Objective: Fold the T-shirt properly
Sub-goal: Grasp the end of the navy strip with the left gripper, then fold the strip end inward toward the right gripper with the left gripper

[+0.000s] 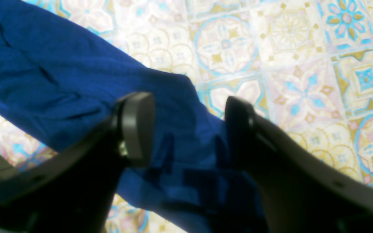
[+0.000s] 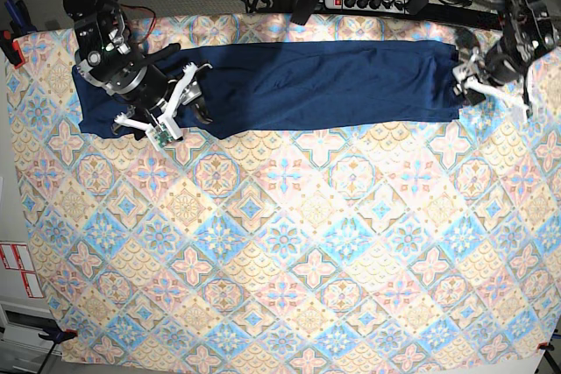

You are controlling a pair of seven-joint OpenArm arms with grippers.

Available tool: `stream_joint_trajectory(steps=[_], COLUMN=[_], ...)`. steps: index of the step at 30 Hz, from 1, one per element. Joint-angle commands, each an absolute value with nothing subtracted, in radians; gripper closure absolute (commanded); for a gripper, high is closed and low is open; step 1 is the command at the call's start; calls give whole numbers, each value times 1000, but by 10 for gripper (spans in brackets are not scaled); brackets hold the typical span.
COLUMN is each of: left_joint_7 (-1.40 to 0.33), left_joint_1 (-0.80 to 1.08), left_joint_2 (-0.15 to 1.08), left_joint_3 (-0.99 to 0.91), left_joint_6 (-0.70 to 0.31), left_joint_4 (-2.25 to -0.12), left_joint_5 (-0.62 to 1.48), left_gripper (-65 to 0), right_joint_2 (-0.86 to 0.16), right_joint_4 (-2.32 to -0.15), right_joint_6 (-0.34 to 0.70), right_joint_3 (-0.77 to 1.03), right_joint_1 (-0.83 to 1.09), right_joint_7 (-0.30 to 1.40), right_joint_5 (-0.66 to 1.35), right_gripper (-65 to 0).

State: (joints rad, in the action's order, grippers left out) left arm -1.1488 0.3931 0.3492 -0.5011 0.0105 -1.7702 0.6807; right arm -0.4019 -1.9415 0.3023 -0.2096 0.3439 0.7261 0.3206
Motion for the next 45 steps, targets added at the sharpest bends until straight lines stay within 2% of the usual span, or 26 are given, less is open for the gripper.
stream_joint_trajectory(steps=[1, 6, 18, 24, 26, 29, 31, 34, 37, 40, 44, 45], left_joint_7=[-1155, -1219, -1216, -1156, -1158, -1158, -1153, -1158, -1152, -1119, -1067, -1066], left_joint_1=[374, 286, 196, 202, 202, 202, 203, 203, 203, 203, 203, 203], left_joint_2=[381, 452, 455, 455, 453, 453, 453, 453, 453, 453, 460, 460], left_joint_3=[-509, -412, -225, -110, -79, -41, -25, -24, -28, -31, -33, -45], left_joint_6=[13, -35, -38, -39, -41, -42, -65, -131, -163, -202, -217, -217], left_joint_4=[-1748, -1641, -1432, -1420, -1422, -1423, -1425, -1425, -1425, -1426, -1426, -1426], left_joint_5=[693, 754, 750, 754, 762, 806, 842, 881, 885, 886, 885, 881], left_gripper=[-479, -479, -479, -469, -426, -302, -246, -244, -211, -136, 0, 0], right_joint_2=[-410, -410, -410, -410, -410, -410, -410, -410, -410, -410, -410, -410], right_joint_4=[-1960, -1960, -1962, -1962, -1962, -1962, -1962, -1962, -1962, -1962, -1962, -1962], right_joint_6=[300, 300, 300, 300, 300, 300, 300, 300, 300, 300, 300, 300], right_joint_3=[-206, -206, -205, -199, -199, -199, -197, -200, -203, -203, -203, -203], right_joint_1=[337, 337, 337, 338, 338, 338, 338, 338, 338, 338, 340, 340], right_joint_7=[704, 702, 702, 702, 702, 702, 702, 702, 702, 702, 702, 702], right_joint_5=[326, 326, 326, 326, 326, 326, 326, 326, 326, 326, 326, 326], right_gripper=[-329, -329, -329, -329, -329, -329, -329, -329, -329, -329, -329, -329])
